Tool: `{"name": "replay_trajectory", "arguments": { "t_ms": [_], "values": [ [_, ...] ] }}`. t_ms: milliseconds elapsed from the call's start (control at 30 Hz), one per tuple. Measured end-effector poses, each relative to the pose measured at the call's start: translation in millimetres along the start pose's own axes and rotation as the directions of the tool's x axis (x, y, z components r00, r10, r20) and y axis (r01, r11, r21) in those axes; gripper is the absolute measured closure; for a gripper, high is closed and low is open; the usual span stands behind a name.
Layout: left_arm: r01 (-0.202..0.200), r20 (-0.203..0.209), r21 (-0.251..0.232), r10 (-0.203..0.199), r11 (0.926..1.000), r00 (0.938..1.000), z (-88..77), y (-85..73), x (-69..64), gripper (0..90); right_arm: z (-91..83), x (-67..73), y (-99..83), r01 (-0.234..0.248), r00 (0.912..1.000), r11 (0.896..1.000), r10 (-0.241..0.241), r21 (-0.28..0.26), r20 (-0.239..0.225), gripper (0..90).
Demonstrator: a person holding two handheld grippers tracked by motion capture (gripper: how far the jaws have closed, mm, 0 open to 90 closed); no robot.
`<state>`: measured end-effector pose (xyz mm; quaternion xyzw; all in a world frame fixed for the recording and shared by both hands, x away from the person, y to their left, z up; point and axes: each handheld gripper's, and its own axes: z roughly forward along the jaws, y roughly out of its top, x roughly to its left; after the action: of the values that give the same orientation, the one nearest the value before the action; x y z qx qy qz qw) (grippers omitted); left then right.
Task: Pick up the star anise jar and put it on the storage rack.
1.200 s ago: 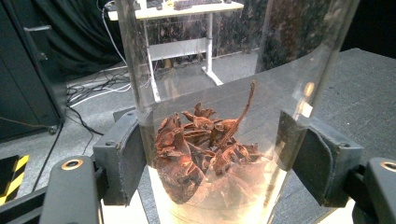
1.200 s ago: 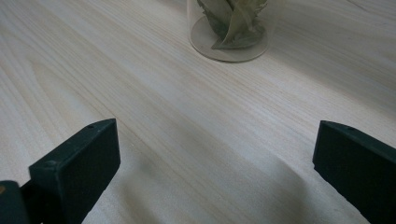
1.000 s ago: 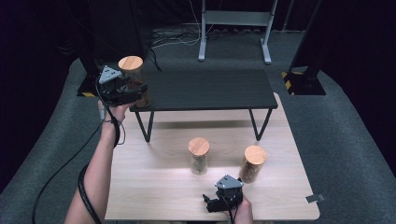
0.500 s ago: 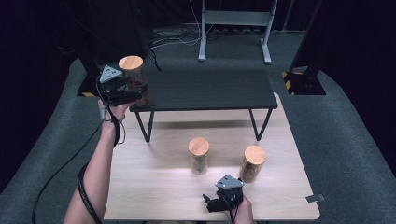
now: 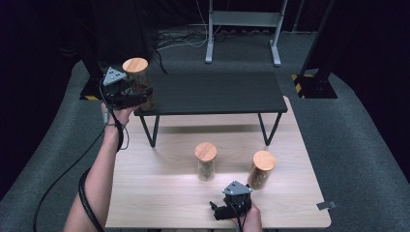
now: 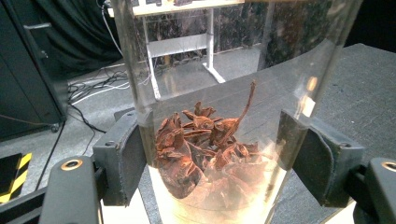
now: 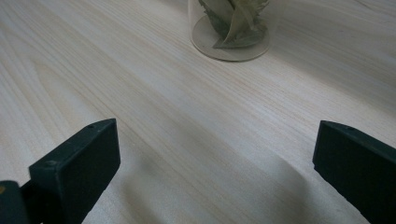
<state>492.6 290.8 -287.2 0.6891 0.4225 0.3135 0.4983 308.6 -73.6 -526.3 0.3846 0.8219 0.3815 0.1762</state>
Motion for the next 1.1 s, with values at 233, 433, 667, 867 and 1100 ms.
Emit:
{"name": "replay_trajectory", "arguments": {
  "t_ms": [233,433,667,867,1100],
  "values": [
    [-0.001,0.006,0.014,0.001,0.9999,1.0,-1.9,1.1,0.7,24.8,0.1,0.2,0.0,0.002,1.0,1.0,-0.002,0.001,0.001,0.0],
    [-0.001,0.008,0.039,0.001,0.9992,1.0,-5.2,0.2,1.4,22.2,0.0,0.4,0.0,0.003,1.0,1.0,-0.003,-0.001,0.003,0.0],
    [-0.005,0.025,0.089,0.003,0.9961,0.9997,-17.8,-6.4,4.0,9.2,0.0,0.8,0.0,0.008,1.0,1.0,-0.008,0.0,0.004,0.0],
    [-0.03,0.039,0.141,0.024,0.9896,0.9989,-30.0,-18.5,2.5,2.6,-0.1,0.9,0.0,0.008,0.9999,1.0,-0.008,0.0,0.009,0.0],
    [-0.062,0.033,0.176,0.057,0.9825,0.9978,-44.7,-43.8,-1.0,0.0,0.1,1.0,0.0,0.008,0.9999,1.0,-0.008,0.001,0.01,0.0]
  ]
}}
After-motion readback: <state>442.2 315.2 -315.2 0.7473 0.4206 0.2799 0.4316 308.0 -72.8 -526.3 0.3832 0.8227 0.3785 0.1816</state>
